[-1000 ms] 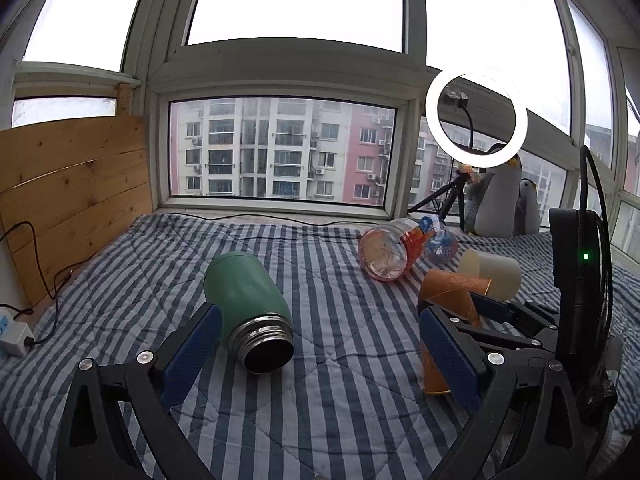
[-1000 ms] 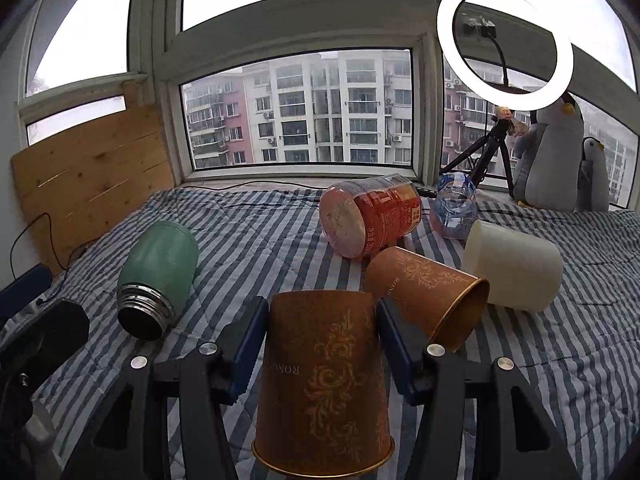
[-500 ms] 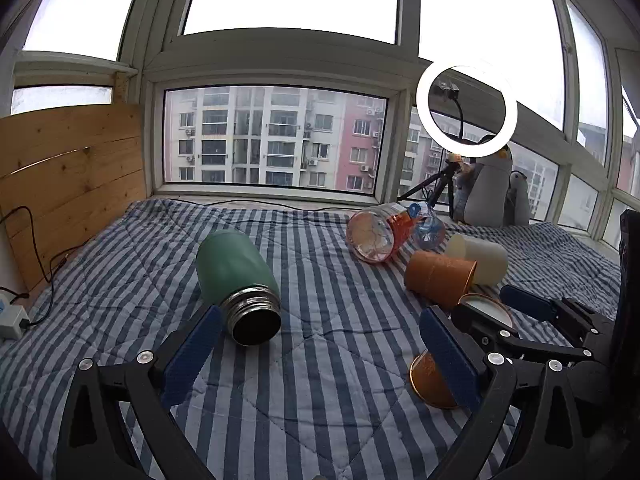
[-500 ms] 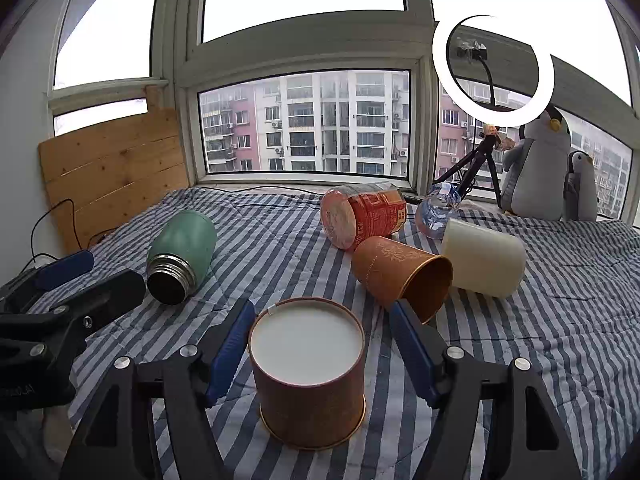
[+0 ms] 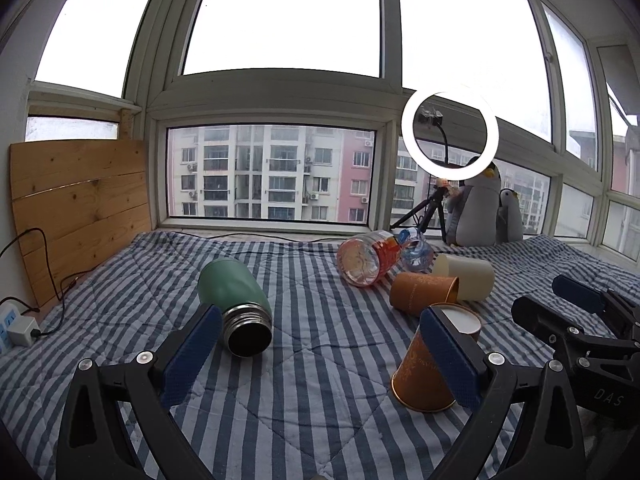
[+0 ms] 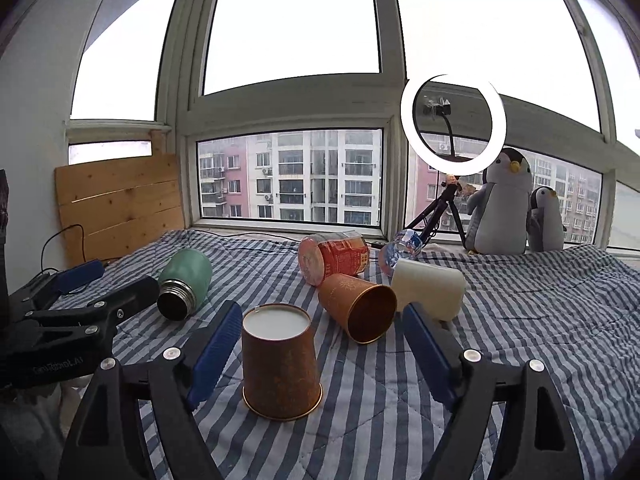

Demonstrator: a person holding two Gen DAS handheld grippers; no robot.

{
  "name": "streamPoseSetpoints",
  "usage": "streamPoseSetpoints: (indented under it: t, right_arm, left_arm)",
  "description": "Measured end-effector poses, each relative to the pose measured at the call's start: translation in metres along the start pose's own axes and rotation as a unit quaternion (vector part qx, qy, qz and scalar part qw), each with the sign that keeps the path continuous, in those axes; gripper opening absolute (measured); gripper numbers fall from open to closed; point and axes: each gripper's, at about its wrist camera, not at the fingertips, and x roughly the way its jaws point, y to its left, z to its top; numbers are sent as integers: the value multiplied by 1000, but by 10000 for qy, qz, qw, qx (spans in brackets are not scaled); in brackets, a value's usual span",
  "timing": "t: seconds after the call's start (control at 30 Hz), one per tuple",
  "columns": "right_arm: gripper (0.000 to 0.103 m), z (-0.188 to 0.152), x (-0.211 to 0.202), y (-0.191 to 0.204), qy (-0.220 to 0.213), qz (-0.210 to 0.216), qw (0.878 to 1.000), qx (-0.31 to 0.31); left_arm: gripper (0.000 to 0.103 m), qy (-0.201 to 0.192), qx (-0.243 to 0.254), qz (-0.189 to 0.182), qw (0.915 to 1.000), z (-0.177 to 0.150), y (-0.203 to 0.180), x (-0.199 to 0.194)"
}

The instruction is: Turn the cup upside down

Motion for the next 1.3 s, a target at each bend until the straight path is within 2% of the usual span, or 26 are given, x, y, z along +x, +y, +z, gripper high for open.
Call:
streamPoseSetpoints:
  t: [0.17,0.27,0.47,0.7,0.83,1.3]
  right_arm:
    - [81,-4,-19,-20,-402,-196,9987,228]
    - [81,-3,-24,-30,-482,-297,9978,342]
    - [81,-6,-30,-37,-635,-540,9960,308]
    - [81,-13,-30,-26,-724,-672,9951,41]
    - [86,-15,-36,-22,-866,-766,9933,-61]
    - [89,-15,-37,-29,-892,-755,9931,55]
  left_arm:
    - [101,-17,78,-68,9999,-6,-8,2]
    - [101,-143,74,69,9998,-5,-9,-1]
    - [101,-823,123,401,9957,-1,-14,-19]
    - [103,-1291,362,565,9894,-7,-25,-39]
    - [103,-1328,473,595,9882,-8,-30,-42]
    - [103,-1255,338,603,9897,-8,-24,-42]
